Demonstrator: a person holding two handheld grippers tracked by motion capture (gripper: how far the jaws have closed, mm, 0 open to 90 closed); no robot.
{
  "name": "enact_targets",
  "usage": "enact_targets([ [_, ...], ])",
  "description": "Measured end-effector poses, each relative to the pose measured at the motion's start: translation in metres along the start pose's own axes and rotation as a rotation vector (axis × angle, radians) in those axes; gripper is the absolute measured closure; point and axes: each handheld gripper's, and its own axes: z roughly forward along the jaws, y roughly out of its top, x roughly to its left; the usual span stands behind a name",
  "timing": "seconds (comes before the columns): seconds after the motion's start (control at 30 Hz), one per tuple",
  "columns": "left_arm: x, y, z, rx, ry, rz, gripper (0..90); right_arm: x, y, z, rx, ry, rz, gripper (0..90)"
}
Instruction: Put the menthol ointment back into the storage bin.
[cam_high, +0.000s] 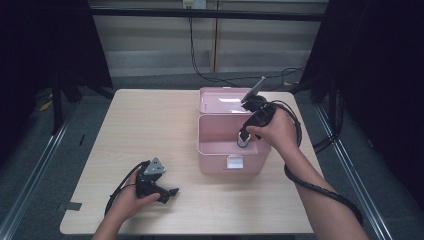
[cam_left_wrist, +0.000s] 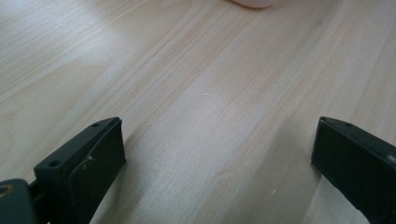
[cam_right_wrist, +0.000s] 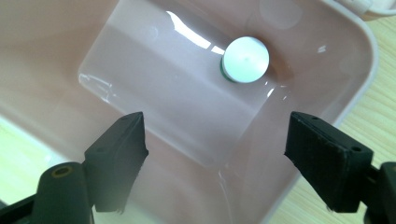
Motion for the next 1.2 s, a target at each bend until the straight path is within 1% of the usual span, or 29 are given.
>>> enact_targets([
  [0.17,0.000,0.000,0.000,0.003,-0.003,0.001,2.2,0.002,-0.006,-0.015,-0.004,-0.006,-0.032,19.5],
  [0.23,0.000,0.000,0.000,0.003,-0.003,0.001,2.2,0.003,-0.008,-0.020,-0.001,-0.007,-0.036,19.3],
  [0.3,0.000,0.000,0.000,0.003,-0.003,0.001,2.2,0.004,-0.010,-0.024,-0.001,-0.008,-0.052,19.0],
  [0.43,0.000,0.000,0.000,0.003,-0.003,0.001,2.2,0.005,-0.015,-0.032,-0.005,0.000,-0.068,18.4],
  [0.5,0.000,0.000,0.000,0.003,-0.003,0.001,2.2,0.006,-0.018,-0.034,0.006,0.009,-0.078,18.1],
  [0.57,0.000,0.000,0.000,0.003,-0.003,0.001,2.2,0.006,-0.020,-0.036,0.015,0.015,-0.084,18.1],
  [0.63,0.000,0.000,0.000,0.003,-0.002,0.001,2.2,0.006,-0.023,-0.037,0.028,-0.001,-0.098,18.1],
  [0.7,0.000,0.000,0.000,0.003,-0.003,0.001,2.2,0.006,-0.026,-0.038,0.025,0.016,-0.100,18.0],
  [0.77,0.000,0.000,0.000,0.000,0.000,0.000,2.2,0.005,-0.030,-0.040,0.031,0.016,-0.107,17.6],
  [0.97,0.000,0.000,0.000,0.000,0.000,0.000,2.2,0.003,-0.041,-0.044,0.026,0.032,-0.110,17.3],
  [1.03,0.000,0.000,0.000,0.000,0.000,0.000,2.2,0.001,-0.044,-0.045,0.019,0.028,-0.122,17.2],
  [1.2,0.000,0.000,0.000,0.000,0.001,0.000,2.2,0.000,-0.055,-0.046,0.018,0.032,-0.129,16.8],
])
